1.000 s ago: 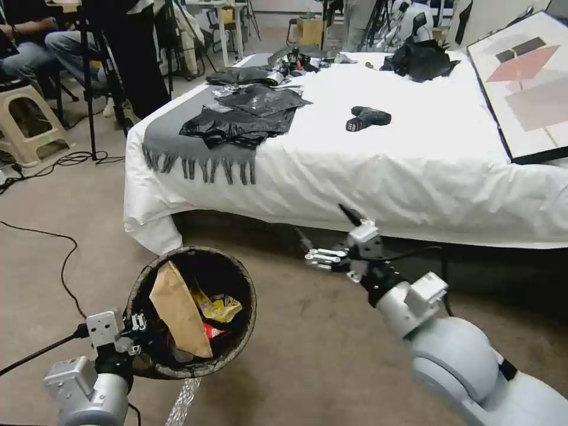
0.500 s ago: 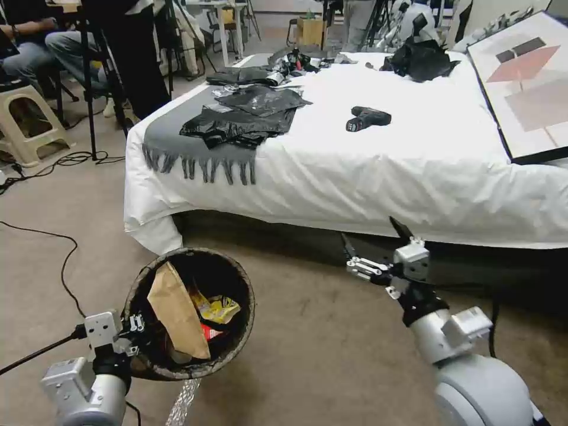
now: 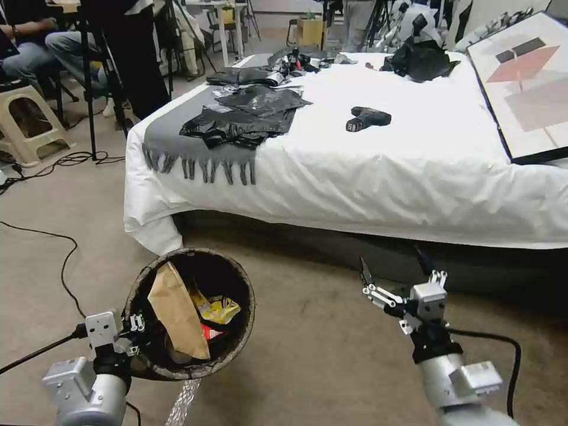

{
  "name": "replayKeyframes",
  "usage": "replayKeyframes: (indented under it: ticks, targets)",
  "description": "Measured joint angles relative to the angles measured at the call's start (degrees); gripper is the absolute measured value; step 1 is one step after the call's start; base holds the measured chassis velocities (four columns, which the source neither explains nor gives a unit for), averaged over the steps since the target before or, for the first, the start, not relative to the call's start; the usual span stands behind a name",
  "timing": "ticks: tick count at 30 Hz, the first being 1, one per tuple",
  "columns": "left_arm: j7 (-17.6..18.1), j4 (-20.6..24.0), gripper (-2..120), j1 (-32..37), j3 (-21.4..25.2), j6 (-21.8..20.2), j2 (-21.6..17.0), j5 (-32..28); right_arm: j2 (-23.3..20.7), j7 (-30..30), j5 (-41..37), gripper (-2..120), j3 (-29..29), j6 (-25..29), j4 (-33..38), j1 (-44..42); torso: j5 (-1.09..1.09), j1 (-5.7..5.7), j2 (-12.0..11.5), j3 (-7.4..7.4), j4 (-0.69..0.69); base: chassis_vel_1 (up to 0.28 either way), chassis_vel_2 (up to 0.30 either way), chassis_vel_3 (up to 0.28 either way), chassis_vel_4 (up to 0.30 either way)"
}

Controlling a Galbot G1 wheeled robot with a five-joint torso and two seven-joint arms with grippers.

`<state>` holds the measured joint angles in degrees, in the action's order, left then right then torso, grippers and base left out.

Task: Pick up the trash bin, then pick up the garbage from the floor and place it into the trash bin.

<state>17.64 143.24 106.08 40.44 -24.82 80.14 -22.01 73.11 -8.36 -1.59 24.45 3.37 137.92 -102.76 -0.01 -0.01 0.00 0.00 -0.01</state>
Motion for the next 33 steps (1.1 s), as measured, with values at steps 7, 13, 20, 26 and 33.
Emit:
replayKeyframes:
  ticks: [7, 13, 20, 26, 33]
  targets:
    - [0.05, 0.0, 3, -0.06, -0.07, -0.56, -0.03, -0.11, 1.17, -1.06, 1.21, 100, -1.33, 0.58, 0.07, -0.55, 0.0, 0.0, 0.0, 0.0, 0.01, 0.0, 0.0, 0.0, 0.0]
    - [0.05, 0.0, 3, -0.07, -0.09, -0.87, 0.05, -0.05, 1.24, -1.29, 1.44, 100, -1.38, 0.49, 0.02, -0.19, 0.0, 0.0, 0.0, 0.0, 0.0, 0.0, 0.0, 0.0, 0.0]
    - [-0.01, 0.0, 3, 0.19, -0.17, -1.02, 0.39, 0.01, 0.6, -1.53, 1.09, 100, -1.45, -0.1, -0.28, 0.37, 0.01, 0.0, 0.0, 0.0, 0.01, 0.007, 0.004, 0.003, 0.005]
    - [-0.1, 0.0, 3, 0.35, -0.18, -1.02, 0.56, 0.07, -0.25, -1.8, 0.43, 100, -1.29, -0.59, -0.34, 0.81, 0.01, 0.0, 0.0, 0.0, 0.0, 0.052, 0.049, 0.055, 0.053]
    - [-0.12, 0.0, 3, 0.54, -0.07, -1.02, 0.7, 0.09, -0.8, -2.03, -0.08, 100, -1.33, -0.96, -0.59, 1.39, 0.01, 0.0, 0.0, 0.0, 0.01, 0.091, 0.096, 0.096, 0.085]
